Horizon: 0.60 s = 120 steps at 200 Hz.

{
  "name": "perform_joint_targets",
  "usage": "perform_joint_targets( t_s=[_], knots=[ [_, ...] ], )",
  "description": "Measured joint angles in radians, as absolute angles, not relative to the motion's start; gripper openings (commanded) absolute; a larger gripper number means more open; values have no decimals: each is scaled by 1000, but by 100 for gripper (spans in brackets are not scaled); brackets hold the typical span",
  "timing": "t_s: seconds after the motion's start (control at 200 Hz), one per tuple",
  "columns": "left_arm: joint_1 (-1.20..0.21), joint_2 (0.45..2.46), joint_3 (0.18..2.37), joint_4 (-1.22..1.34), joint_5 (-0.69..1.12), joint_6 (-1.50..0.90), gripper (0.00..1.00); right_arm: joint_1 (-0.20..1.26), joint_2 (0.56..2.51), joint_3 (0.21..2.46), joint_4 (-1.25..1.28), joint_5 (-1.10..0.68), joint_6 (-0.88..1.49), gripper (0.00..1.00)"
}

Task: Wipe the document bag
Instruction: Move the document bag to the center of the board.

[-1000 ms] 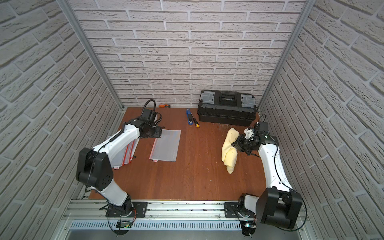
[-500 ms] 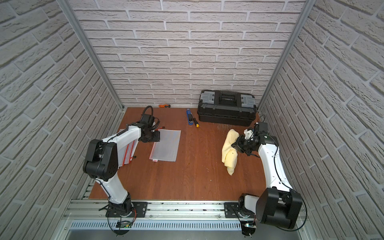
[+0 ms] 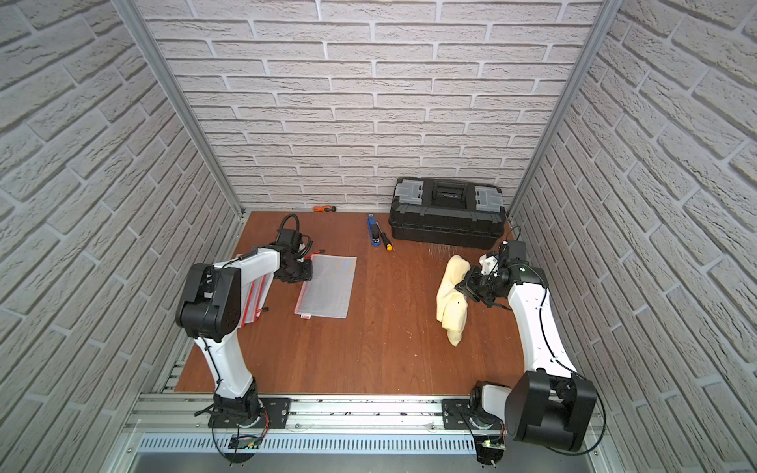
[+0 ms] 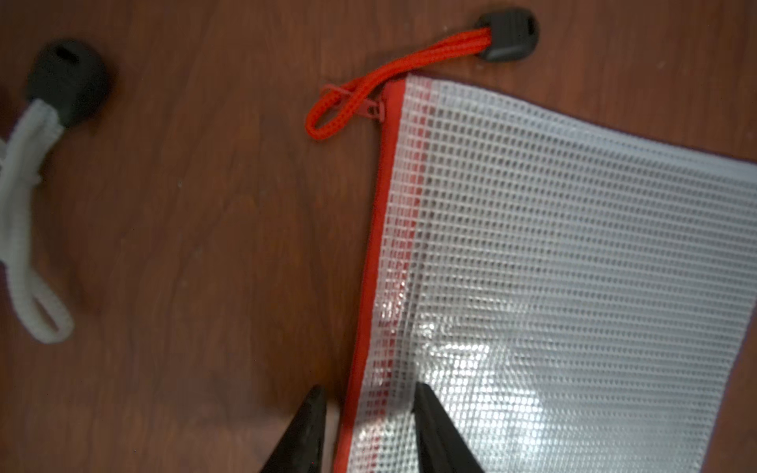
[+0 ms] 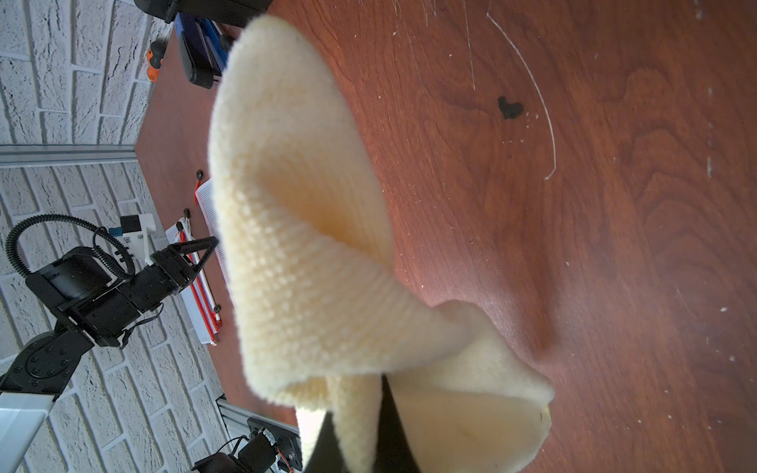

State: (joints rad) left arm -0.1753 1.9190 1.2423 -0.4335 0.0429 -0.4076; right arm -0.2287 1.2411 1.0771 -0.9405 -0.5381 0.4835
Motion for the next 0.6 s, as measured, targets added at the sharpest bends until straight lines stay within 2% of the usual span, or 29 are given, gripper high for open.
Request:
perform_joint_targets(
  t_s=[0.335, 0.485, 0.6],
  knots=[
    [-173, 1933, 1249, -415, 54, -396, 0, -218, 1241, 1081, -948, -533, 485, 2],
    [-200, 1928, 1240, -400, 52, -405, 0, -207, 1241, 1097, -953, -531, 487, 2],
    [-282, 1911, 1228, -408, 45, -423, 0, -187, 1241, 1103, -953, -530, 487, 2]
  ],
)
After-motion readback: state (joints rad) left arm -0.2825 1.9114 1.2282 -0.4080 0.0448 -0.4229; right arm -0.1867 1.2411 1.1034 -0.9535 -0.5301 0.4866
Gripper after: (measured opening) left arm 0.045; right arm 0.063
